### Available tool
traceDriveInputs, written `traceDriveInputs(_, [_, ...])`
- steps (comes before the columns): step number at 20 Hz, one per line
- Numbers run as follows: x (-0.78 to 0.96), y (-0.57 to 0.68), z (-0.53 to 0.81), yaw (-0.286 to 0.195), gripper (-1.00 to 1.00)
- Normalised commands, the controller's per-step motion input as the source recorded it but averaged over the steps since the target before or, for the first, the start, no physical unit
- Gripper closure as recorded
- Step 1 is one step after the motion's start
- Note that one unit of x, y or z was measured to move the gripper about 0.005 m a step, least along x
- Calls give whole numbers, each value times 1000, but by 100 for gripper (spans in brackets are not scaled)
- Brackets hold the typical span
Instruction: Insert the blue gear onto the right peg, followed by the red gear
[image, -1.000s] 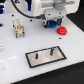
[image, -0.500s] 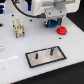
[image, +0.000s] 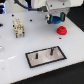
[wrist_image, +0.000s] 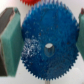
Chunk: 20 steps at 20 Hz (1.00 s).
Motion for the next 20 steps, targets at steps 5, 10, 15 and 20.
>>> traceDriveInputs(5, [821,-163,492,0,100])
traceDriveInputs(10, [824,-187,473,0,100])
traceDriveInputs(15, [832,-280,394,0,100])
traceDriveInputs(20, [853,-297,315,0,100])
